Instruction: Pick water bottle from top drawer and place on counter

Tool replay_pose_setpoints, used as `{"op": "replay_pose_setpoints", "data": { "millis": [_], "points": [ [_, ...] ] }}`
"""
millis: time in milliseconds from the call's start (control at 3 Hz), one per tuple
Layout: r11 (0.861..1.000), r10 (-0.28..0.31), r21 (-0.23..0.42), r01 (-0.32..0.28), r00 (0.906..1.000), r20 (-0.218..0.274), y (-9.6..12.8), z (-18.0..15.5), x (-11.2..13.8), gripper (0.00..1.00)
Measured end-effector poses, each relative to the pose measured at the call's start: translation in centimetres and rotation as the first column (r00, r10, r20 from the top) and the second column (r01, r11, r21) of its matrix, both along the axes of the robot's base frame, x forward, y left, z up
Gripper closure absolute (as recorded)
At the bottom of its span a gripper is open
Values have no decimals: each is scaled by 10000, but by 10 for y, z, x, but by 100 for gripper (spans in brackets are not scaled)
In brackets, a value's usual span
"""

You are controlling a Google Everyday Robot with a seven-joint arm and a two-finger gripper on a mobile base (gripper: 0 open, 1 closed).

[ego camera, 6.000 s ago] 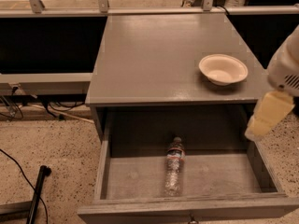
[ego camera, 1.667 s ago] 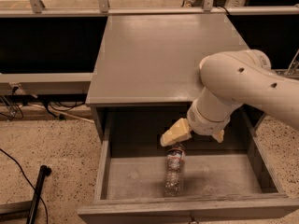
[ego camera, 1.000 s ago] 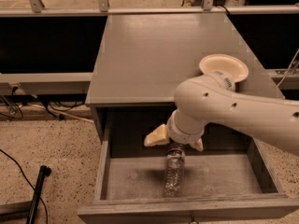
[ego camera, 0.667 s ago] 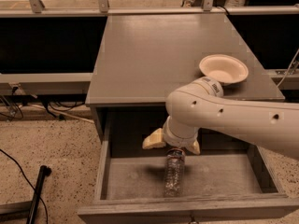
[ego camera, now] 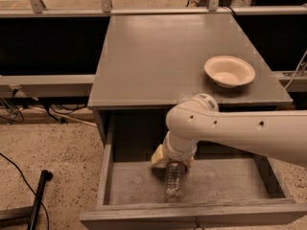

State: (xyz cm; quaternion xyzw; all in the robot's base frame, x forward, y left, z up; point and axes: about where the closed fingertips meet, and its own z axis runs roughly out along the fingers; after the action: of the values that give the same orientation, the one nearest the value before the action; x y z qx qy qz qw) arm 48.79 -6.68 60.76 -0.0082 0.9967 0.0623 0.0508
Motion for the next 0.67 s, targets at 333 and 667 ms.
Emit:
{"op": "replay_pose_setpoints", "data": {
  "millis": [333,667],
  "points": [
    [9921,431,1160,-485,9979,484,15,3,-2,42],
    [9585,465,2747,-759,9926,1121,23,25,-6,65]
  ]
}}
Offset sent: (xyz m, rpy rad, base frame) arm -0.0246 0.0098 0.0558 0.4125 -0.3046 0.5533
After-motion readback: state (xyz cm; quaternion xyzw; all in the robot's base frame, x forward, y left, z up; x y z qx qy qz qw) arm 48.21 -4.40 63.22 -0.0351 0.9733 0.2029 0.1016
